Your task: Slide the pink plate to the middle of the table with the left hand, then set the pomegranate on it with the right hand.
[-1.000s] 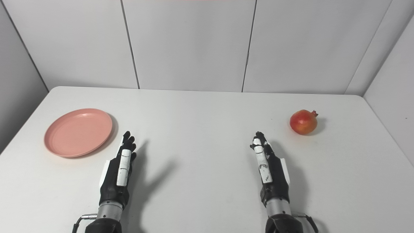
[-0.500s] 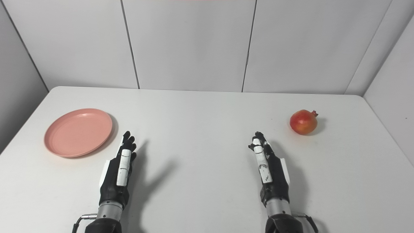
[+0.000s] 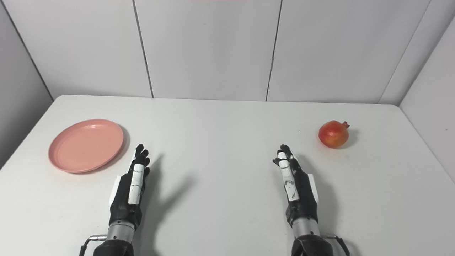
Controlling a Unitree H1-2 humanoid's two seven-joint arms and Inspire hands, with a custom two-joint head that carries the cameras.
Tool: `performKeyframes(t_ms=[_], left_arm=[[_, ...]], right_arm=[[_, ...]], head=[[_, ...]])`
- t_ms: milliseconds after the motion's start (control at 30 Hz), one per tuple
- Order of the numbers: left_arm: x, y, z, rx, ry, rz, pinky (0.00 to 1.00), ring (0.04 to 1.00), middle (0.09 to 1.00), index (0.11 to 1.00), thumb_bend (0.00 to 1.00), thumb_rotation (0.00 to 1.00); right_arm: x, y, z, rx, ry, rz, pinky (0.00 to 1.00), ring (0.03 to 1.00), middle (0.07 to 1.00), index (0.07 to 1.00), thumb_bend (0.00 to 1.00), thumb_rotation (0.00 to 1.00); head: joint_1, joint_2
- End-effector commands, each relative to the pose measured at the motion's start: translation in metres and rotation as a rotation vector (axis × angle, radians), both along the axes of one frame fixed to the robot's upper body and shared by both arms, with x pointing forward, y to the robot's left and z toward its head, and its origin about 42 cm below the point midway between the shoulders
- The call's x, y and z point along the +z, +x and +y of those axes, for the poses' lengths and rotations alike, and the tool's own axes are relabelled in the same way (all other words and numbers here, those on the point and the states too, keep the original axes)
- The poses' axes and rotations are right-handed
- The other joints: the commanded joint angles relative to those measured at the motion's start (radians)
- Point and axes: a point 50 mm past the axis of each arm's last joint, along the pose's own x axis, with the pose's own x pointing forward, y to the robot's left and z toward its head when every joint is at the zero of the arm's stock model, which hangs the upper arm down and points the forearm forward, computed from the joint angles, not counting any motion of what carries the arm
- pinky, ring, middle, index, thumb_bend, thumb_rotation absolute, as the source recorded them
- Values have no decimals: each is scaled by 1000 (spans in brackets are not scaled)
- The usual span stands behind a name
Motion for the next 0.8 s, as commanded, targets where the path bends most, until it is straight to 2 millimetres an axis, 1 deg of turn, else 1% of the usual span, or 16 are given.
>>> performKeyframes(t_ms=[0, 633, 767], left_arm=[[16, 5, 1, -16, 7, -71, 1000, 993, 992, 1000, 781, 1000], [16, 5, 0, -17, 12, -67, 1000, 991, 983, 1000, 766, 1000], [16, 5, 0, -16, 9, -62, 1000, 994, 982, 1000, 772, 1000]], right_arm=[[12, 8, 5, 15, 9, -24, 1000, 887, 906, 898, 758, 852], [12, 8, 5, 21, 13, -19, 1000, 888, 903, 890, 774, 847], [12, 7, 5, 23, 17, -20, 1000, 892, 911, 894, 763, 842]], head=[[0, -1], [1, 0], [1, 0]])
